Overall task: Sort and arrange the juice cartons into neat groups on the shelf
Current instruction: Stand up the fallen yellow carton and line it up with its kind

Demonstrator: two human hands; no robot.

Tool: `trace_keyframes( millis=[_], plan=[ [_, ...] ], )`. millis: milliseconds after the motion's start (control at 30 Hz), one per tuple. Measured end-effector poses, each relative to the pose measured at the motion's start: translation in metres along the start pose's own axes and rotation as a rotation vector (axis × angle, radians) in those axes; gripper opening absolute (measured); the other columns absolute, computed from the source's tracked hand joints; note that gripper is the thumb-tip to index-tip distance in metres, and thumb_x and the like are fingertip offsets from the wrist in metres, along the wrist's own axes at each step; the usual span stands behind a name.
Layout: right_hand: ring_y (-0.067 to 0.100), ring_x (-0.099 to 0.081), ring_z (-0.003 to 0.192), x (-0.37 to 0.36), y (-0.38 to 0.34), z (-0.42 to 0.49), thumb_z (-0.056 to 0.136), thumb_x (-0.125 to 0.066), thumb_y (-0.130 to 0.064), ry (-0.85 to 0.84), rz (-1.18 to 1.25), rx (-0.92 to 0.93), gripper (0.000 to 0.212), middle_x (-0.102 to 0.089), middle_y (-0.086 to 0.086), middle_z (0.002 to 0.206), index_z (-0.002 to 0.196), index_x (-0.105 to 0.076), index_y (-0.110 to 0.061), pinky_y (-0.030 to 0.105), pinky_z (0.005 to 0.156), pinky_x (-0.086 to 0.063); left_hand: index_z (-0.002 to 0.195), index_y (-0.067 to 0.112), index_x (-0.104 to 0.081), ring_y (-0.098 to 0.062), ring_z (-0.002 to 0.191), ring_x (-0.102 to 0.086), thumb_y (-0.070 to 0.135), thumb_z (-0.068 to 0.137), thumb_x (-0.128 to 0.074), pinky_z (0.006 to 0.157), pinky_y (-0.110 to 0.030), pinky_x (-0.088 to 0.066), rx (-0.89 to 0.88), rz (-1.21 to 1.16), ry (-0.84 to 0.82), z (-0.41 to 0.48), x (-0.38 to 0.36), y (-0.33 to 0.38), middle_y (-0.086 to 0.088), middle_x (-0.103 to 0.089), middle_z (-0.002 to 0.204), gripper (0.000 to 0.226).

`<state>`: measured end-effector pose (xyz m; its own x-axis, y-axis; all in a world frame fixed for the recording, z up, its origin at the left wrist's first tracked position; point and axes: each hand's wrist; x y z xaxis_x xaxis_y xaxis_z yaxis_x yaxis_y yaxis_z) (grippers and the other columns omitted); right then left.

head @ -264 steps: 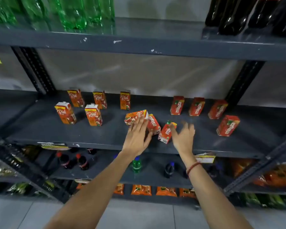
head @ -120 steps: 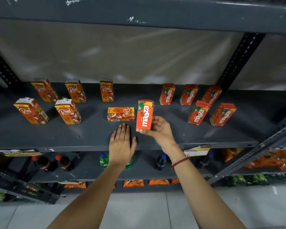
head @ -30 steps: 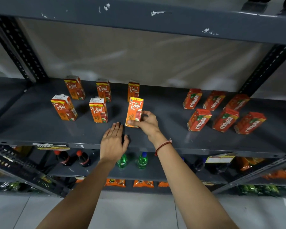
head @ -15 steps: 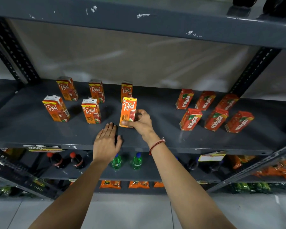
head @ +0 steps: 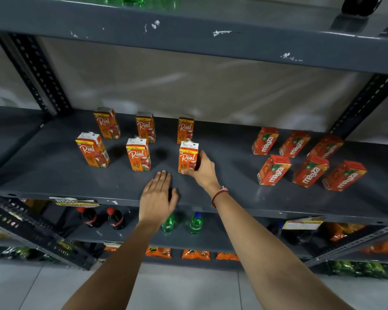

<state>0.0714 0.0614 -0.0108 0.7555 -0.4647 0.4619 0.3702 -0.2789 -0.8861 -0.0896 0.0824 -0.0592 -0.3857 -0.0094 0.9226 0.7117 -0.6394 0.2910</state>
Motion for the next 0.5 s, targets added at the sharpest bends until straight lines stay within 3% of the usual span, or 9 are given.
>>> trace_keyframes(
  millis=[267,500],
  plan=[
    [0.025,-0.058,0.117,-0.005,0.002,0.009,0.067,-0.082,-0.015,-0.046,-0.037,0.027,0.066,-0.062,0.011,0.124,0.124,-0.049,-0.009,0.041,0.103,-0.044,0.121,-0.002,-0.059,-0.029,0.12,-0.054,0.033,0.088,-0.034,0.099,-0.042,-0.042,-0.004,-0.01,0.004,0.0,0.0,-0.001,-0.018,-0.058,0.128,0.055],
    [0.018,-0.063,0.103,-0.004,0.016,0.002,0.071,-0.079,-0.012,0.016,0.0,0.083,0.051,-0.067,0.011,0.115,0.116,-0.054,-0.007,0.023,0.084,-0.047,0.119,-0.002,-0.061,-0.029,0.118,-0.055,0.032,0.085,-0.036,0.098,-0.041,-0.042,-0.005,-0.032,0.003,0.001,0.001,-0.001,-0.018,-0.059,0.126,0.054]
  ],
)
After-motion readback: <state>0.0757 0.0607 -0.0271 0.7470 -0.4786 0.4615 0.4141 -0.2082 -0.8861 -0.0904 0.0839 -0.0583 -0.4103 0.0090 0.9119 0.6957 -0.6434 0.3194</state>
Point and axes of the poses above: each hand's wrist, its own z-axis towards the middle knuckle, its own x-axis out of the back of the hand, y = z × x
